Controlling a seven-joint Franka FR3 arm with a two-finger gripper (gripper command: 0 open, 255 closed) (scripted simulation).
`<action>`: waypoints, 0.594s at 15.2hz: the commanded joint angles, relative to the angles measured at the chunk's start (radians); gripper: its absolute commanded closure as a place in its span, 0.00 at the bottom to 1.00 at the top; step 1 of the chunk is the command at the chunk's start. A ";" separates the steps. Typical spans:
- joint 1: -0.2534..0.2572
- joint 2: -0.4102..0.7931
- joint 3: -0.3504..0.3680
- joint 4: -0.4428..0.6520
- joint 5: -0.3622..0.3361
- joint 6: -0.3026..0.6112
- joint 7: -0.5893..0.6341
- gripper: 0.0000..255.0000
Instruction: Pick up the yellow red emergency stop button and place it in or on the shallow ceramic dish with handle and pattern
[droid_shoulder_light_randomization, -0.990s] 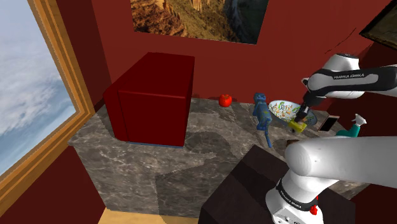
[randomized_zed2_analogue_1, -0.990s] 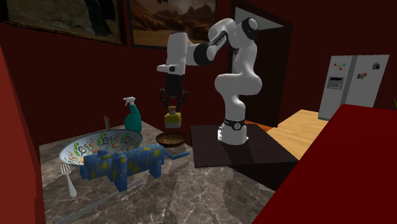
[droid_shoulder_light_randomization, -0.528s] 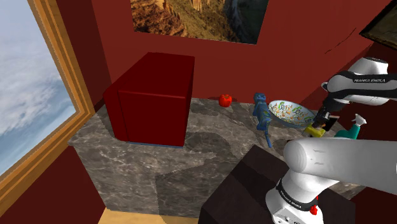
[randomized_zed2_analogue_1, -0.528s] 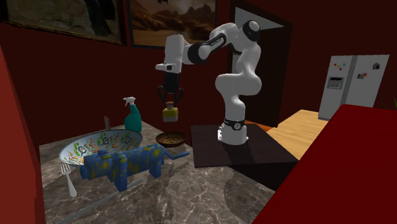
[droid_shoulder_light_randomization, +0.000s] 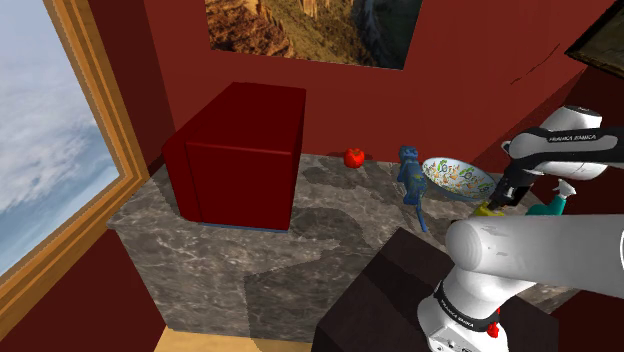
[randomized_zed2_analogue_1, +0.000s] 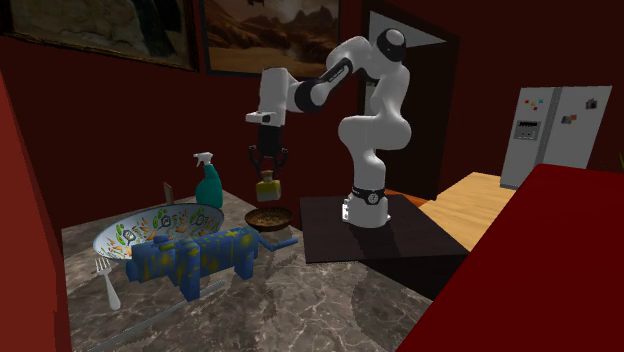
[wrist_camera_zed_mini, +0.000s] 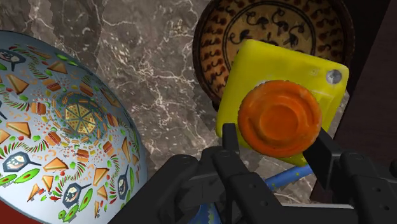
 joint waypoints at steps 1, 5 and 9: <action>0.004 0.026 -0.023 -0.015 -0.015 0.042 0.002 1.00; 0.019 0.082 -0.070 -0.037 -0.039 0.122 0.003 1.00; 0.042 0.148 -0.123 -0.055 -0.059 0.208 0.003 1.00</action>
